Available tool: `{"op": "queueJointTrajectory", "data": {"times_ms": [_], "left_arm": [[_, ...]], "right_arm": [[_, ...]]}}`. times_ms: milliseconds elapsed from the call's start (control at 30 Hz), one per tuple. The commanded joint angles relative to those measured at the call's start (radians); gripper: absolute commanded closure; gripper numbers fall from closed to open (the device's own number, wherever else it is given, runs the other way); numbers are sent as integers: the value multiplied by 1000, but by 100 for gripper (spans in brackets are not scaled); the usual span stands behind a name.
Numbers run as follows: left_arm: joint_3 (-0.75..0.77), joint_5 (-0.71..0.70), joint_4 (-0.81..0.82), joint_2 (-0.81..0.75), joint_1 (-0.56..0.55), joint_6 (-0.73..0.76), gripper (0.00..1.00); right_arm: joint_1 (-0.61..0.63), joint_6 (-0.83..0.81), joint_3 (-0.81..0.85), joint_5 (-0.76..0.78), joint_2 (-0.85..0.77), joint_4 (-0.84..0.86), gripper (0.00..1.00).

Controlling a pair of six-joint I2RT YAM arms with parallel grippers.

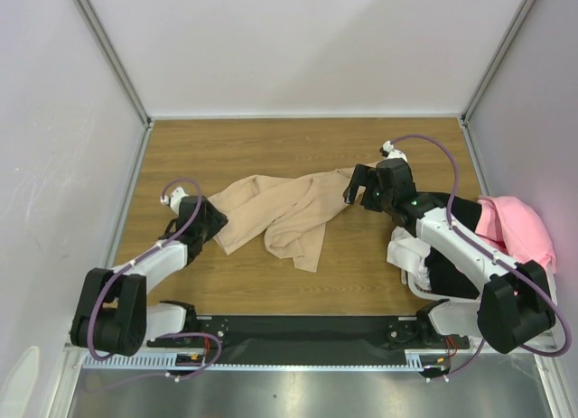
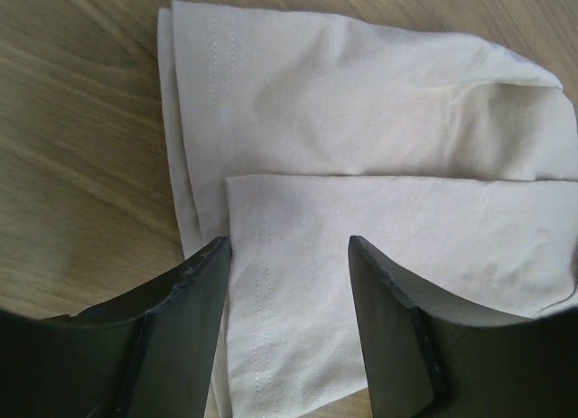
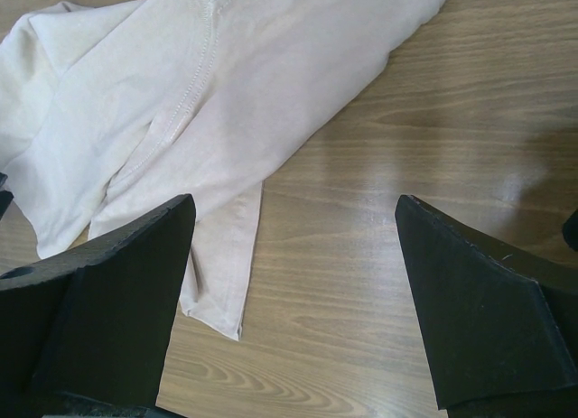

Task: Fold and stack the t-shirts
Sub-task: Flatten the tshirt out

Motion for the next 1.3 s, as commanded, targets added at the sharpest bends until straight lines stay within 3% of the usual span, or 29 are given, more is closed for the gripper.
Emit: {"op": "queueJointTrajectory", "data": {"times_ms": [0,400,533,667,767,867,900,1267], "left_arm": [[42,-8,59,14,10,-7,39],[48,-26,40,60,17,-13,40],[45,-17,71,77,17,-15,52],[47,-20,80,100,17,-18,53],[48,-26,74,109,17,-17,61],[53,-30,60,108,17,-17,86],[62,-33,56,103,17,-6,100],[93,-105,5,-163,17,200,100]], "right_arm": [[-5,7,20,24,4,11,2],[-11,7,23,42,0,-7,2],[-13,7,30,30,15,-4,2],[-13,8,41,29,24,-13,2],[-13,7,43,38,18,-15,2],[-14,7,44,38,17,-17,2],[-14,7,44,38,18,-17,2],[-19,-1,72,7,98,68,2]]}}
